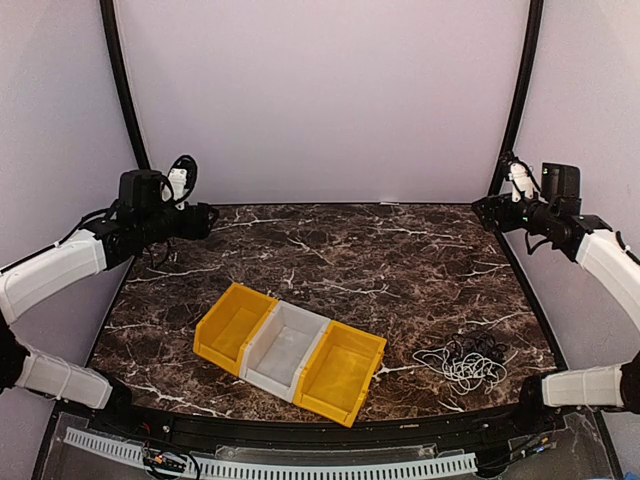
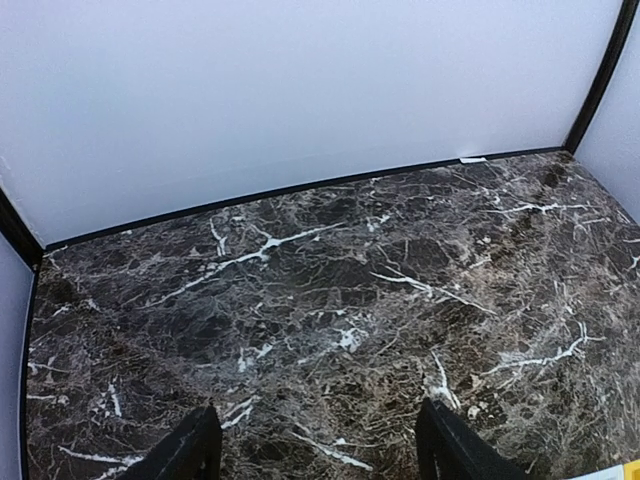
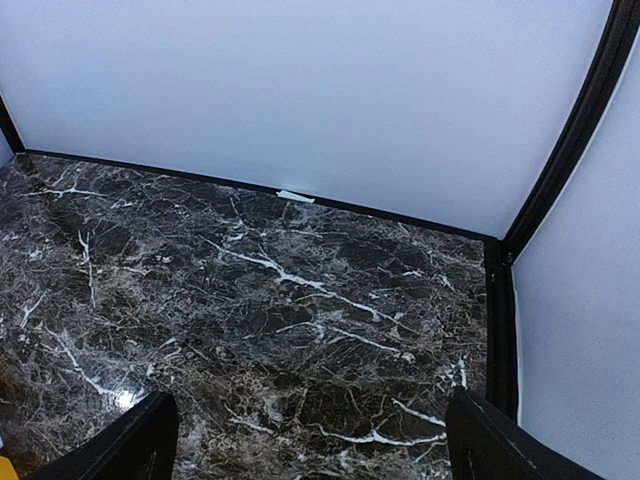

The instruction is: Untangle the cables

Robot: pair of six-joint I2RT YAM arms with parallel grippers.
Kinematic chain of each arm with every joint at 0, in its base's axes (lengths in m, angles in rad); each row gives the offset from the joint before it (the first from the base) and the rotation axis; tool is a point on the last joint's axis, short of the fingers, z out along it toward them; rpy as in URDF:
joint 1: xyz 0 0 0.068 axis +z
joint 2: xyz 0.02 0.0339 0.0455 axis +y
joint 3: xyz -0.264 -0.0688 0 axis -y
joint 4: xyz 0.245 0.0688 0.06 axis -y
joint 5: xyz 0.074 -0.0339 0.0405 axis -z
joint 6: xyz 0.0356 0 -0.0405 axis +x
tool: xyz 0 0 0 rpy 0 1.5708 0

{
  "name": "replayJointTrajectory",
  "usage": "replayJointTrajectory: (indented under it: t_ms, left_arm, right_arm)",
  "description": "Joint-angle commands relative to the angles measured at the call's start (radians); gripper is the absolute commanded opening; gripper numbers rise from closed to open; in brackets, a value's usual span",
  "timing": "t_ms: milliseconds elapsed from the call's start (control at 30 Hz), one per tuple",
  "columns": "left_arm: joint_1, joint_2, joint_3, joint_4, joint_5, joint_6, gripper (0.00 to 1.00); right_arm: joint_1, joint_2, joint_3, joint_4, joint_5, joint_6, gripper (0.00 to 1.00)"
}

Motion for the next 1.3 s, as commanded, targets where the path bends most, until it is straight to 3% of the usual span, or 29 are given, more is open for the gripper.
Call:
replayJointTrajectory:
  t_ms: [0, 500, 800, 900, 1067, 1167, 1267]
  left_arm:
    - [-0.042, -0.037, 0.035, -0.053, 0.126, 0.037, 0.70]
    - [-0.390, 0.128, 0.217, -0.303, 0.223, 0.214, 0.70]
    - [-0.553, 0.289, 0.304, -0.401, 0.187, 0.330, 0.72]
    - [-0.587, 0.322, 0.348, -0.407, 0.194, 0.341, 0.72]
    - [-0.644, 0.391, 0.424, -0.399, 0.223, 0.343, 0.72]
    - [-0.664, 0.426, 0.456, -0.373, 0.235, 0.326, 0.72]
    - [-0.679, 0.450, 0.467, -0.322, 0.259, 0.274, 0.72]
  right_arm:
    - [-0.010, -0.034, -0.033, 0.026, -0.050, -0.004, 0.96]
    - [0.008, -0.061, -0.017, -0.231, -0.356, -0.342, 0.96]
    - [0.047, -0.076, -0.056, -0.306, -0.349, -0.425, 0.95]
    - [0.067, -0.058, -0.037, -0.445, -0.373, -0.546, 0.91]
    - [0.096, -0.014, -0.033, -0.741, -0.254, -0.760, 0.80]
    - [0.099, -0.012, -0.075, -0.823, -0.187, -0.823, 0.77]
    - [0.101, -0.014, -0.102, -0.863, -0.153, -0.853, 0.80]
